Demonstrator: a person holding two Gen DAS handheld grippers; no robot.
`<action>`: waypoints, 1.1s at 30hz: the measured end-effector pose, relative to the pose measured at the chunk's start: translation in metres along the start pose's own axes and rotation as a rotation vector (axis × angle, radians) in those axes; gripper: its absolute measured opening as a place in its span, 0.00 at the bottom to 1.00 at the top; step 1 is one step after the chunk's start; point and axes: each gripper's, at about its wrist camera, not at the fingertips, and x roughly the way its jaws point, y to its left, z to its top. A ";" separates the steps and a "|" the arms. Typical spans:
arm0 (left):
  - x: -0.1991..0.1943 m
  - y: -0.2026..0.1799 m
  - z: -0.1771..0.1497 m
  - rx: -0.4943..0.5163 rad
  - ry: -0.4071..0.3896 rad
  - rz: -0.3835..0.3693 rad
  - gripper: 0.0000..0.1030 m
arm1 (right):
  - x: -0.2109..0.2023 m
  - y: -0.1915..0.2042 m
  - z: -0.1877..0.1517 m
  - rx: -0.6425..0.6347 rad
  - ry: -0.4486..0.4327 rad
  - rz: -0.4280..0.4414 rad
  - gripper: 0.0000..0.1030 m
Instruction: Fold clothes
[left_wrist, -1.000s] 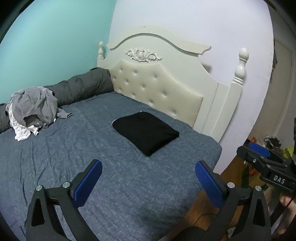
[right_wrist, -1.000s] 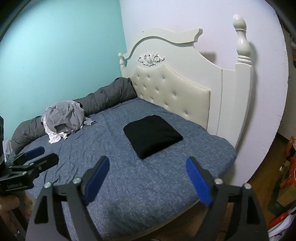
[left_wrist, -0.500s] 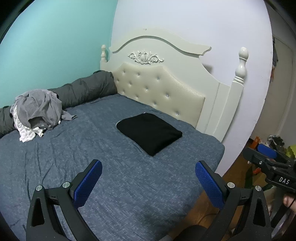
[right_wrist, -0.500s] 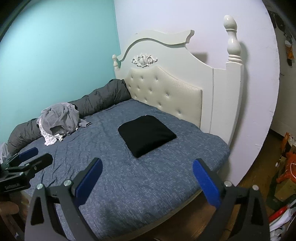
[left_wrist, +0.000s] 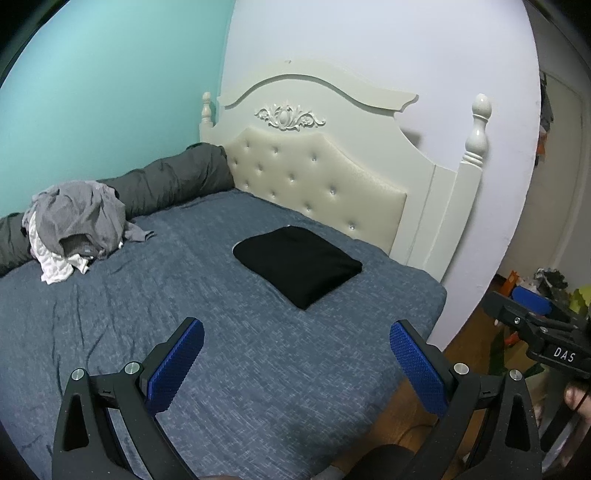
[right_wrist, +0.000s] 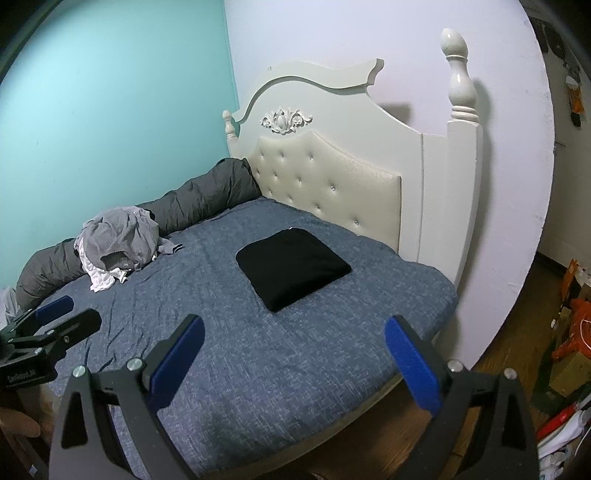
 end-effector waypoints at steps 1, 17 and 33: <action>0.000 -0.001 0.000 0.003 -0.002 0.002 1.00 | 0.000 0.000 0.000 -0.002 0.001 -0.001 0.96; -0.008 -0.006 0.003 0.021 -0.019 0.021 1.00 | 0.002 -0.001 -0.003 -0.004 0.007 -0.019 0.96; -0.006 0.000 0.003 -0.003 -0.017 0.048 1.00 | 0.002 -0.002 -0.003 -0.003 0.011 -0.021 0.96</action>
